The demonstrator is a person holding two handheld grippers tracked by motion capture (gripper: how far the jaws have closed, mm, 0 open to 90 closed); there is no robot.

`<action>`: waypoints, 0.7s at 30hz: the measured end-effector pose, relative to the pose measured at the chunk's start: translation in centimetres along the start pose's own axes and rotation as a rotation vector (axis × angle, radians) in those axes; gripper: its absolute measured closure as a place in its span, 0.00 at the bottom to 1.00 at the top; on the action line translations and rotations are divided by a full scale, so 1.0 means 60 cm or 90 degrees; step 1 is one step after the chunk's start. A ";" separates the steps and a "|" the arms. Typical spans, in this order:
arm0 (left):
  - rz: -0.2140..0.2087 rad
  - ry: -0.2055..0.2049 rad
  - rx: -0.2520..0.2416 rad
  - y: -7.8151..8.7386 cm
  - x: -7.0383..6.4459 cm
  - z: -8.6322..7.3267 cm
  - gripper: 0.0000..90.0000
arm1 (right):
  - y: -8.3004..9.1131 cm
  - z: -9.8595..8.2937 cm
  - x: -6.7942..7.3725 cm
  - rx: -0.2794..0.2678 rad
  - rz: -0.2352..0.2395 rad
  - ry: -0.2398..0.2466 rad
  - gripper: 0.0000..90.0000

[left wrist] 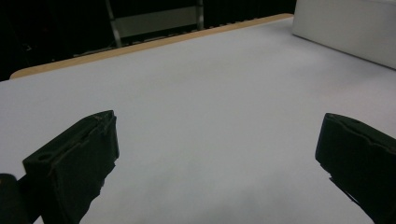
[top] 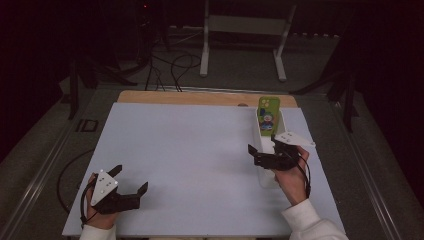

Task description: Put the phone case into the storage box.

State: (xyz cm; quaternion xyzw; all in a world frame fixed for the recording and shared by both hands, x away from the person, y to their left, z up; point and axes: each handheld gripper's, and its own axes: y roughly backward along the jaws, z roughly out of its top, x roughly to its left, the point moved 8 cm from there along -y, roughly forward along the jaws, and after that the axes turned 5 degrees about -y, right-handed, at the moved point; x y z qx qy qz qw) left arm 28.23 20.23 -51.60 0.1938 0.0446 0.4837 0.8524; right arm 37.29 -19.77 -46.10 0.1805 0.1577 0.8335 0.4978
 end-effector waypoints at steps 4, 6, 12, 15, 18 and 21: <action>0.003 0.002 -0.001 0.001 0.002 0.001 0.00 | 0.016 -0.012 0.004 -0.015 0.005 0.001 0.08; 0.005 0.004 -0.002 0.002 0.004 0.001 0.00 | 0.023 -0.017 0.006 -0.023 0.011 -0.006 0.08; 0.008 0.005 -0.004 0.004 0.009 0.002 0.00 | 0.042 -0.043 0.018 -0.036 0.020 0.006 0.08; 0.007 0.006 -0.003 0.005 0.010 0.002 0.00 | 0.051 -0.055 0.025 -0.045 0.025 0.006 0.08; 0.005 0.006 -0.003 0.006 0.011 0.002 0.00 | 0.058 -0.068 0.033 -0.053 0.029 0.021 0.08; 0.004 0.007 -0.006 0.007 0.012 0.002 0.00 | 0.062 -0.080 0.039 -0.057 0.037 0.028 0.08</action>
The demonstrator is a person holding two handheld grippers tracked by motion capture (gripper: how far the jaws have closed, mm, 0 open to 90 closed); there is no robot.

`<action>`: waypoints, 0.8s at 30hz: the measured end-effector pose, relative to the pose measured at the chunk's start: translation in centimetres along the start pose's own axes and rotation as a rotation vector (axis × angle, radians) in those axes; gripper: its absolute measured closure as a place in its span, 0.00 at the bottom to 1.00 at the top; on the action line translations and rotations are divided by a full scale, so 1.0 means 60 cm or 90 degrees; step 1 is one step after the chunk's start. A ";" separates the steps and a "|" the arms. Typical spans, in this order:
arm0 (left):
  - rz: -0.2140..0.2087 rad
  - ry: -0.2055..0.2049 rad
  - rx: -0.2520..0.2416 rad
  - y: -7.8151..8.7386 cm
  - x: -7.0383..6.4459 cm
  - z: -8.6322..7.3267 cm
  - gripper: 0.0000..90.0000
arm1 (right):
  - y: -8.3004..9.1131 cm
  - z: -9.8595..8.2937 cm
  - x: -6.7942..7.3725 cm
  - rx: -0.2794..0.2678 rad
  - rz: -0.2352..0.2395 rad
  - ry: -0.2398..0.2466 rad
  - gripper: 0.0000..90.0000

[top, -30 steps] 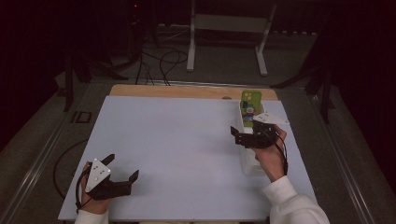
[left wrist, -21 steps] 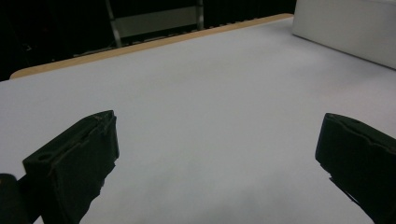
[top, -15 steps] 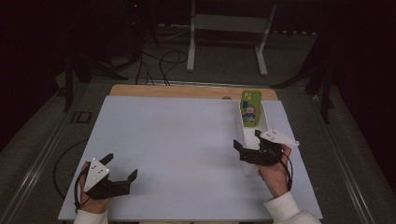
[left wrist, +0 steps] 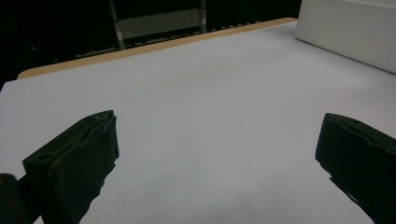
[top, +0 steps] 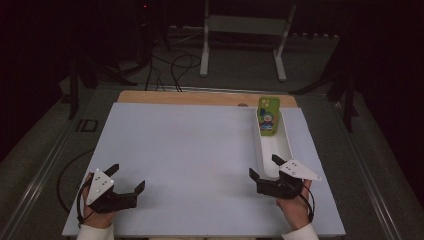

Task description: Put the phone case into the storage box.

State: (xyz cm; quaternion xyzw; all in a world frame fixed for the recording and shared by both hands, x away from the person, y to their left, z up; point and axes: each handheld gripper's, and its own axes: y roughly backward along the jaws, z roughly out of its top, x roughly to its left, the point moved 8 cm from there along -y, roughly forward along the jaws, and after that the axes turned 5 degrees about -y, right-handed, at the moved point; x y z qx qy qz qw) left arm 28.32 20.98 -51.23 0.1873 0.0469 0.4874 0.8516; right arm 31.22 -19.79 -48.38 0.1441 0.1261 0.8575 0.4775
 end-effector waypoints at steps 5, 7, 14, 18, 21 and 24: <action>-0.003 -0.001 -0.004 0.003 0.003 0.000 0.00 | 0.003 -0.015 0.005 -0.010 0.021 0.006 0.08; -0.004 0.000 -0.005 0.004 0.004 0.000 0.00 | 0.005 -0.018 0.005 -0.015 0.021 0.011 0.08; -0.018 -0.003 -0.010 0.010 0.006 -0.001 0.00 | 0.010 -0.025 0.005 -0.020 0.032 0.014 0.08; -0.027 -0.008 -0.015 0.011 0.002 0.000 0.00 | 0.011 -0.027 0.003 -0.024 0.033 0.014 0.08; -0.034 -0.013 -0.016 0.012 0.000 0.000 0.00 | 0.011 -0.026 -0.002 -0.031 0.032 0.008 0.08; -0.036 -0.015 -0.018 0.013 0.000 -0.001 0.00 | 0.011 -0.026 -0.004 -0.032 0.030 0.005 0.08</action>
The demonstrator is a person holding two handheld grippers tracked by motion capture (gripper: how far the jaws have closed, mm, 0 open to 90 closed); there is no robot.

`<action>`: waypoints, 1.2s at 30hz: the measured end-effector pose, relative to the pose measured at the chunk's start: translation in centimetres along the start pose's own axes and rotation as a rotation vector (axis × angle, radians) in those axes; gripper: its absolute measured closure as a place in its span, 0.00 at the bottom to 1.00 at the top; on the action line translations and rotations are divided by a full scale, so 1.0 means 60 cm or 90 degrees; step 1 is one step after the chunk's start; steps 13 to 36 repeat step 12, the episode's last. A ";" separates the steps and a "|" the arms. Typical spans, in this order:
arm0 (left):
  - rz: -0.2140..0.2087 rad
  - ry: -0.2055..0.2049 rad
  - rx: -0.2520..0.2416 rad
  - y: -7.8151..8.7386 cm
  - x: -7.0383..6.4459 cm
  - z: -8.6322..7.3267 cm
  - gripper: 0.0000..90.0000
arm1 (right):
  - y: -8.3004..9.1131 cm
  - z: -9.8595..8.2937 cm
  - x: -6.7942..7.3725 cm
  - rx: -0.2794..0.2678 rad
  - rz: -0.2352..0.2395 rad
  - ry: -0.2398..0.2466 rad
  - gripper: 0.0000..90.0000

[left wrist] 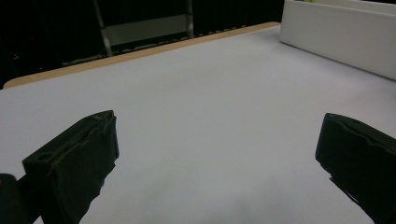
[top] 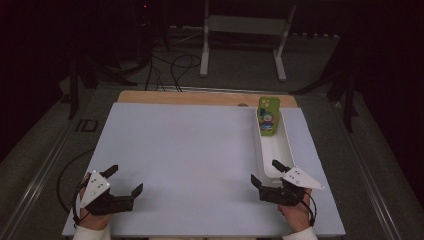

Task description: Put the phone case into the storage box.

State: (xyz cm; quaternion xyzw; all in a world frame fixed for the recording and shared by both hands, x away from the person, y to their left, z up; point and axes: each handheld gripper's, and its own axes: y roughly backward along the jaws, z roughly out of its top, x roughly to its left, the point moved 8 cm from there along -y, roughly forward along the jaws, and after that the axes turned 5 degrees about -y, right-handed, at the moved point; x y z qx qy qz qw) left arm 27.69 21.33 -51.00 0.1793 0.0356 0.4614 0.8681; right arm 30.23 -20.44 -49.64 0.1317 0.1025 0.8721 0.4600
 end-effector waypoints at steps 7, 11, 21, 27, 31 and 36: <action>-0.006 -0.005 0.004 0.000 -0.001 -0.004 0.00 | -0.003 -0.004 -0.002 0.003 0.004 0.000 0.08; -0.008 -0.007 0.006 -0.002 -0.002 -0.005 0.00 | -0.004 -0.005 -0.002 0.004 0.005 0.002 0.08; -0.008 -0.007 0.007 -0.002 -0.002 -0.006 0.00 | -0.003 -0.004 -0.002 0.003 0.006 0.002 0.08; -0.008 -0.007 0.007 -0.002 -0.002 -0.006 0.00 | -0.003 -0.004 -0.002 0.003 0.006 0.002 0.08; -0.008 -0.007 0.007 -0.002 -0.002 -0.006 0.00 | -0.003 -0.004 -0.002 0.003 0.006 0.002 0.08; -0.008 -0.007 0.007 -0.002 -0.002 -0.006 0.00 | -0.003 -0.004 -0.002 0.003 0.006 0.002 0.08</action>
